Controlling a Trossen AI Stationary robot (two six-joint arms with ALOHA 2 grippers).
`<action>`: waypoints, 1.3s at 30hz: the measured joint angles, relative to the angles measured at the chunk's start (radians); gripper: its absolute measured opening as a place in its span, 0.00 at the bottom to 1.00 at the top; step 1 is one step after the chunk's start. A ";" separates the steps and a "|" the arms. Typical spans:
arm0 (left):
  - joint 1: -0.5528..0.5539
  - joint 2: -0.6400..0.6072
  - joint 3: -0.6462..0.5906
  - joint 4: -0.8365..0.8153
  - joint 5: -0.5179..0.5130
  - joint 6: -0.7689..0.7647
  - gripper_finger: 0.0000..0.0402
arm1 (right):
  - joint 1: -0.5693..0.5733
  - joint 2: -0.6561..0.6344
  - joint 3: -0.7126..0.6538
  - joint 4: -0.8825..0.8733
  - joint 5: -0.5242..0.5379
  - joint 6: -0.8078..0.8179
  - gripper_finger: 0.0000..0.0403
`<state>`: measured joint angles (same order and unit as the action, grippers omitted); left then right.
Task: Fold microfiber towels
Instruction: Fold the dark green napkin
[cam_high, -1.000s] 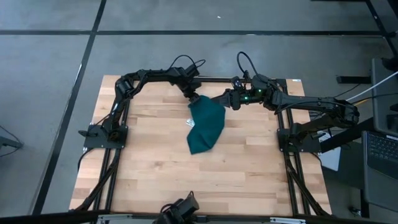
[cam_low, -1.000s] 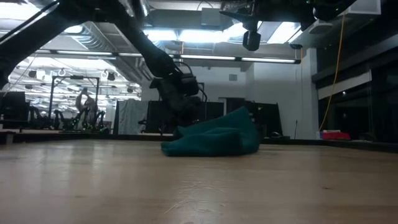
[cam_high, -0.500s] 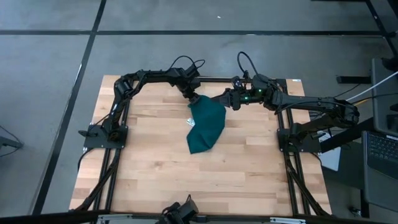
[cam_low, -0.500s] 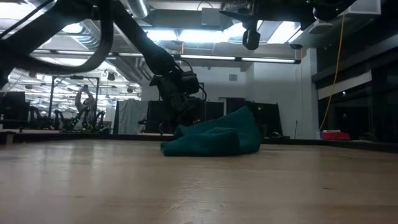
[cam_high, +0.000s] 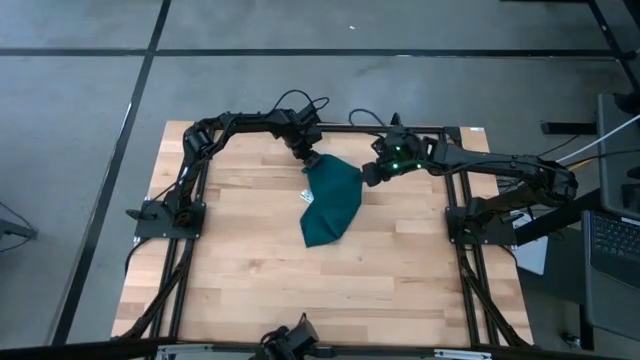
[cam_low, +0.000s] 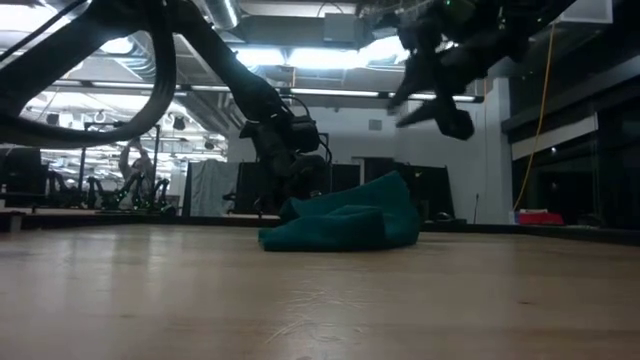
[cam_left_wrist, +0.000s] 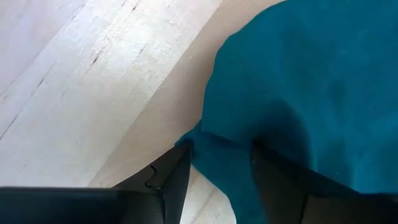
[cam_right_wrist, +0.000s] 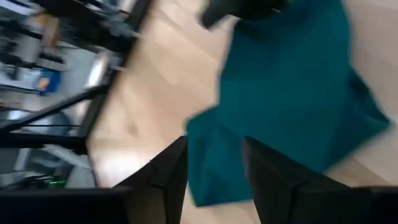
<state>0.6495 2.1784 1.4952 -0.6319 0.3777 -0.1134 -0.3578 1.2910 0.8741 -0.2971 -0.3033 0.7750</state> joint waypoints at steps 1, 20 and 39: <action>0.001 0.000 0.000 0.000 0.001 -0.003 0.39 | -0.005 0.003 0.000 -0.025 0.007 -0.008 0.40; 0.010 0.002 -0.003 0.008 0.006 -0.004 0.27 | -0.050 0.230 0.000 0.101 -0.022 0.007 0.39; 0.029 0.003 -0.003 0.012 0.060 0.056 0.28 | -0.095 0.166 0.000 -0.077 -0.033 0.047 0.47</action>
<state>0.6785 2.1811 1.4921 -0.6201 0.4377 -0.0570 -0.4527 1.4571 0.8739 -0.3745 -0.3363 0.8224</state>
